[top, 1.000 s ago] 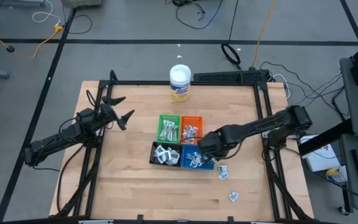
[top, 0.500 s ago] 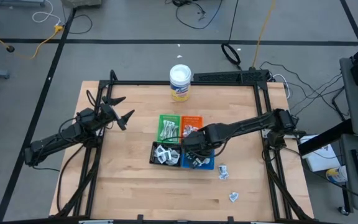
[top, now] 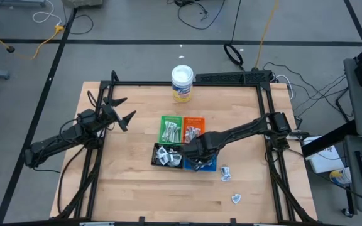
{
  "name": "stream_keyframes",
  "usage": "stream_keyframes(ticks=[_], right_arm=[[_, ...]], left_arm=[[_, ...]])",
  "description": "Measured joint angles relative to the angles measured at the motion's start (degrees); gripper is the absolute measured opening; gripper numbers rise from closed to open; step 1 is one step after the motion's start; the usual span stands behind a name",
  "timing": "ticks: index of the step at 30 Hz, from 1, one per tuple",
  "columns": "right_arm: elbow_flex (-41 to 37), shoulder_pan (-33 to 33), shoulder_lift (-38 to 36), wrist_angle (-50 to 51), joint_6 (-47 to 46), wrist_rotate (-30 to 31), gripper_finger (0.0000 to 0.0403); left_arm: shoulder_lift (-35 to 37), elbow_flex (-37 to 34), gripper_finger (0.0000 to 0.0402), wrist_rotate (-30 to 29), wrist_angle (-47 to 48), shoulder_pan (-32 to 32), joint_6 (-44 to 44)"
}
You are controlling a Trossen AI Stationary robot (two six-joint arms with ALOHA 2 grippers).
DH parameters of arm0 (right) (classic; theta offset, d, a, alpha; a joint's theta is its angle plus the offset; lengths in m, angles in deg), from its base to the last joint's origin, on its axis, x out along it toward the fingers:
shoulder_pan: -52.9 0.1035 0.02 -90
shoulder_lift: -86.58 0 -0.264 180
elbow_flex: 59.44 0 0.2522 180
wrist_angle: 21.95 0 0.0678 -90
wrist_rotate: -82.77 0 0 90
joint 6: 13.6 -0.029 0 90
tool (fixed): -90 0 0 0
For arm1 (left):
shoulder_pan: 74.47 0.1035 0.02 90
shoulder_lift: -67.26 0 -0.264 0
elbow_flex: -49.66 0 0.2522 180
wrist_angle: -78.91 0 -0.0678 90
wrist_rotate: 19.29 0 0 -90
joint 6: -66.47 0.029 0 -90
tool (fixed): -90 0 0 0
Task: Pick & Place First Aid Supplies
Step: Put the alcohol pad into the blue bin
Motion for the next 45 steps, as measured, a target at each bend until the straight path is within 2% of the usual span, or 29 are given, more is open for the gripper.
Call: stream_keyframes(ticks=[6,15,19,30,40,45], right_arm=[[-0.3,0.0,-0.1,-0.3,-0.4,1.5,0.0039],[-0.3,0.0,-0.5,-0.2,-0.2,0.7,0.0175],[-0.3,0.0,-2.0,0.1,-0.2,-0.1,0.0204],[-3.4,2.9,-6.9,0.6,-4.4,-3.0,0.0187],[-13.7,7.9,-15.5,-1.9,-15.1,-3.0,0.0176],[-16.9,9.2,-18.1,-1.8,-17.7,-2.7,0.0173]], left_arm=[[0.0,0.0,0.0392,0.0,0.0,0.0,0.0],[0.0,0.0,0.0392,0.0,0.0,0.0,0.0],[0.0,0.0,0.0392,0.0,0.0,0.0,0.0],[0.0,0.0,0.0392,0.0,0.0,0.0,0.0],[0.0,0.0,0.0392,0.0,0.0,0.0,0.0],[0.0,0.0,0.0392,0.0,0.0,0.0,0.0]])
